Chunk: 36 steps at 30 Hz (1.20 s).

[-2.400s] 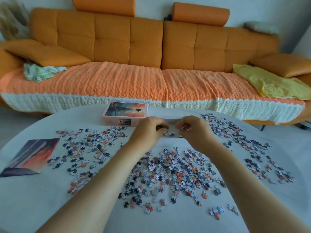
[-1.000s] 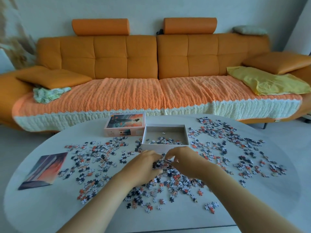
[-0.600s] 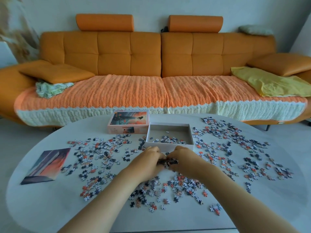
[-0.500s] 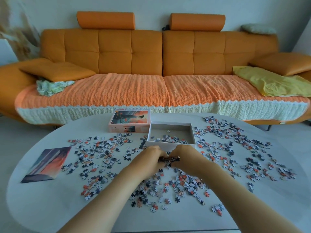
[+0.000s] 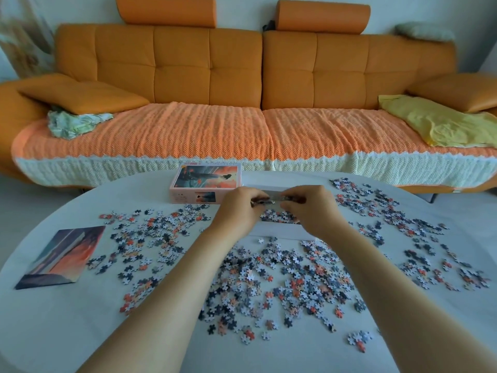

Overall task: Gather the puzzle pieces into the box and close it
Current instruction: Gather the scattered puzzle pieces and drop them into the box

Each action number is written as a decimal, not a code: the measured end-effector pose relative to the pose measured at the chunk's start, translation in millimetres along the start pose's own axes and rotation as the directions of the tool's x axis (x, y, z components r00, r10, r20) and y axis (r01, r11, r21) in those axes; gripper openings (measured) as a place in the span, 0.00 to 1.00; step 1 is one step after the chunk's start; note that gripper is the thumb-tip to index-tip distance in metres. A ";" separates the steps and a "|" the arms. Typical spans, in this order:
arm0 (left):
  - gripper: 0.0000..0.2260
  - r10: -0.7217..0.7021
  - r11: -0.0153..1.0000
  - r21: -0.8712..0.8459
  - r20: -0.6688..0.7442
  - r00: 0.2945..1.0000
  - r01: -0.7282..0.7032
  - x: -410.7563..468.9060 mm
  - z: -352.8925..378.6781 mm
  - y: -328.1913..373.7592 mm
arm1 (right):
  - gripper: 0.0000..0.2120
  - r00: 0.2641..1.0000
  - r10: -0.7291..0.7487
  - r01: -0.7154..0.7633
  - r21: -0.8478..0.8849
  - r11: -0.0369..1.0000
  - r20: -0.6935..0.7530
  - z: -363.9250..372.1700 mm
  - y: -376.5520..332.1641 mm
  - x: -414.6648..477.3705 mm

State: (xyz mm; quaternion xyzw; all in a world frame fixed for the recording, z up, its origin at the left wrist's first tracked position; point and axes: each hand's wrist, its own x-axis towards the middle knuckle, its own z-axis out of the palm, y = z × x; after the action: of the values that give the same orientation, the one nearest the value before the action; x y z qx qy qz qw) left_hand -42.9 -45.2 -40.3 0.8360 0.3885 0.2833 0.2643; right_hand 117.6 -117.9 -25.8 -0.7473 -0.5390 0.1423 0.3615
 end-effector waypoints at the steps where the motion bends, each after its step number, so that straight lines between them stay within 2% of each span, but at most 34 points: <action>1: 0.12 0.000 1.000 0.008 -0.006 1.000 0.000 2.6 2.8 -0.4 | 0.08 1.000 -0.002 0.002 0.009 1.000 -0.022 2.8 0.9 2.5; 4: 0.12 0.028 0.996 0.080 0.050 0.998 -0.032 6.2 13.2 -5.0 | 0.08 0.999 -0.030 0.029 -0.046 0.999 -0.018 12.2 7.4 7.6; 7: 0.16 0.052 0.986 0.151 0.115 0.992 -0.069 5.9 18.1 -9.4 | 0.12 0.993 -0.040 0.056 -0.149 0.987 0.113 20.1 14.3 7.8; 10: 0.15 0.065 0.979 0.185 0.123 0.990 -0.088 4.2 16.2 -12.4 | 0.15 0.972 -0.037 0.080 -0.179 0.981 0.233 20.9 13.8 4.0; 14: 0.08 0.115 0.945 0.300 0.075 0.991 -0.133 -0.4 8.4 -17.0 | 0.15 0.971 -0.109 0.163 -0.251 0.954 0.215 19.8 13.9 2.0; 20: 0.11 0.115 0.933 0.318 0.174 0.978 -0.167 -17.7 1.1 -21.6 | 0.16 0.946 -0.119 0.199 -0.251 0.947 0.301 12.0 13.9 -11.2; 22: 0.11 0.127 0.932 0.313 0.192 0.973 -0.183 -24.1 -0.3 -22.9 | 0.15 0.955 -0.152 0.219 -0.264 0.939 0.254 6.2 11.1 -12.9; 25: 0.14 0.201 0.926 0.296 0.144 0.969 -0.236 -33.4 -5.3 -20.9 | 0.10 0.948 -0.287 0.316 -0.329 0.890 0.134 1.7 10.0 -15.8; 28: 0.07 0.277 0.896 0.346 0.052 0.959 -0.278 -41.9 -9.4 -16.0 | 0.06 0.911 -0.404 0.410 -0.298 0.862 0.085 0.4 2.4 -25.6; 31: 0.02 0.172 0.919 0.340 0.113 0.979 -0.201 -53.6 -13.3 -12.0 | 0.09 0.875 -0.422 0.477 -0.277 0.834 0.237 7.1 -8.6 -43.1; 33: 0.08 0.088 0.916 0.366 0.217 0.972 -0.165 -61.1 -12.9 -14.4 | 0.13 0.857 -0.348 0.474 -0.315 0.822 0.380 17.8 -8.5 -54.3; 36: 0.23 0.000 0.886 0.432 0.359 0.933 -0.166 -70.4 -9.2 -20.9 | 0.19 0.834 -0.283 0.496 -0.420 0.760 0.473 33.5 -1.3 -66.4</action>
State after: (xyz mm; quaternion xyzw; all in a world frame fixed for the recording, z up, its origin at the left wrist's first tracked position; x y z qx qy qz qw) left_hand -97.4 -87.8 -66.6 0.9273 0.3543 0.0427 0.1129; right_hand 71.4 -165.0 -60.0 -0.6428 -0.7625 0.0516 0.0529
